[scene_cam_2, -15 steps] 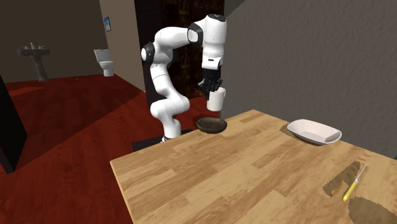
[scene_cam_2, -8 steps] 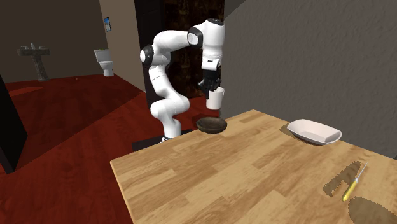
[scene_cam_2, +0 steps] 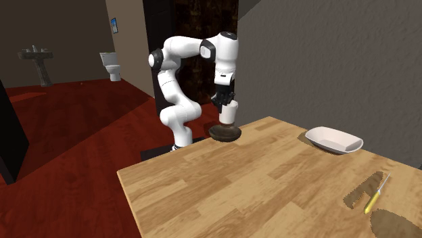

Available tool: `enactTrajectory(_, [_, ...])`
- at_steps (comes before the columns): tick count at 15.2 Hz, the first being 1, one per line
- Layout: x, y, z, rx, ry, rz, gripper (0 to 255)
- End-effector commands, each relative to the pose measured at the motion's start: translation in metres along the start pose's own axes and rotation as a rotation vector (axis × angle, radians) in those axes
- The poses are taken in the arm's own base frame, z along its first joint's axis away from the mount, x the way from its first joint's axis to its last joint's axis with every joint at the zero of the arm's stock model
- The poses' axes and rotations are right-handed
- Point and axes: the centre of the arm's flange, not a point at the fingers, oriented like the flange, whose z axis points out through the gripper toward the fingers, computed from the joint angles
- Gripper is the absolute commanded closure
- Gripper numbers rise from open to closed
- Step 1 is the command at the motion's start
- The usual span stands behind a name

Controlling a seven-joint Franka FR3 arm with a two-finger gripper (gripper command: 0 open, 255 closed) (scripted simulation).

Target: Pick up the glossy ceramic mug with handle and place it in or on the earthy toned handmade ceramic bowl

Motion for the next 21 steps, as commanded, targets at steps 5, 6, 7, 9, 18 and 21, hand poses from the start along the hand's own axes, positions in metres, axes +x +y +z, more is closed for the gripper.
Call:
enactTrajectory(5, [0.006, 0.002, 0.032, 0.000, 0.001, 0.000, 255])
enactTrajectory(6, [0.007, 0.002, 0.036, 0.000, 0.001, 0.000, 255])
enactTrajectory(7, [0.007, 0.003, 0.037, 0.000, 0.001, 0.000, 255])
enactTrajectory(9, [0.007, 0.002, 0.036, 0.000, 0.001, 0.000, 255])
enactTrajectory(18, [0.007, 0.002, 0.036, 0.000, 0.001, 0.000, 0])
enactTrajectory(21, [0.007, 0.002, 0.023, 0.000, 0.001, 0.000, 0])
